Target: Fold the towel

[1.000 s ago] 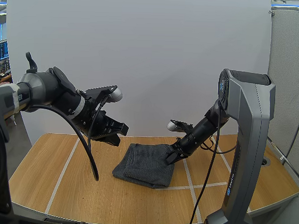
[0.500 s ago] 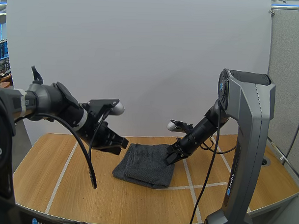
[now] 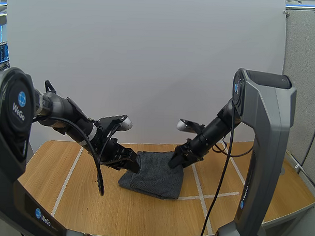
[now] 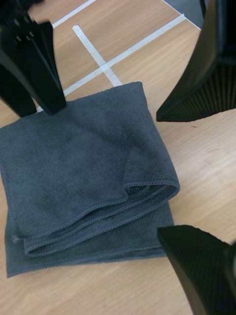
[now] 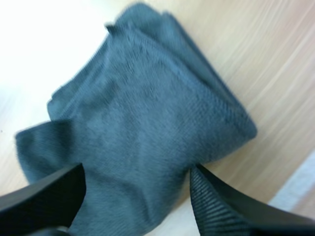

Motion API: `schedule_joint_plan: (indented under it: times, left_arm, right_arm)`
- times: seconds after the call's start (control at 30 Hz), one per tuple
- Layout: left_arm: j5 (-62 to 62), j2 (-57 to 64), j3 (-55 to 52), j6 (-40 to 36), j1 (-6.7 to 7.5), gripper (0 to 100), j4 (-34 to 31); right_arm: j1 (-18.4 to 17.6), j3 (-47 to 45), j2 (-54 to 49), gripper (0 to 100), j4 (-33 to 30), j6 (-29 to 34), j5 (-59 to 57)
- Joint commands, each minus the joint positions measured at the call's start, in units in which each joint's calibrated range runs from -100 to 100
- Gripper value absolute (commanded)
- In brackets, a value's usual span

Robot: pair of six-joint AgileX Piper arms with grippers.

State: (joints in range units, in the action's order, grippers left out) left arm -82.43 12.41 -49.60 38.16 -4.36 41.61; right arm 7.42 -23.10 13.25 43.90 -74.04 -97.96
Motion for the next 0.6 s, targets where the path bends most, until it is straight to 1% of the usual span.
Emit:
schedule_joint_plan:
  times: [0.0,0.1,0.3,0.57]
  left_arm:
    - [-0.92,-4.35,1.12,3.28,0.18,100,3.73]
    - [-1.62,-7.76,2.37,3.35,0.18,100,4.16]
    - [-7.84,-15.91,6.46,4.13,0.18,100,6.41]
    - [-7.78,-24.38,7.9,4.58,0.18,100,6.36]
  right_arm:
    - [0.19,-0.49,-10.45,100,-1.16,1.41,-2.04]
    - [0.19,-0.49,-14.96,100,-1.29,1.71,-2.04]
    - [0.19,-0.49,-22.55,100,-1.37,2.65,-2.04]
    - [0.19,-0.49,-28.83,100,-2.92,3.54,-2.04]
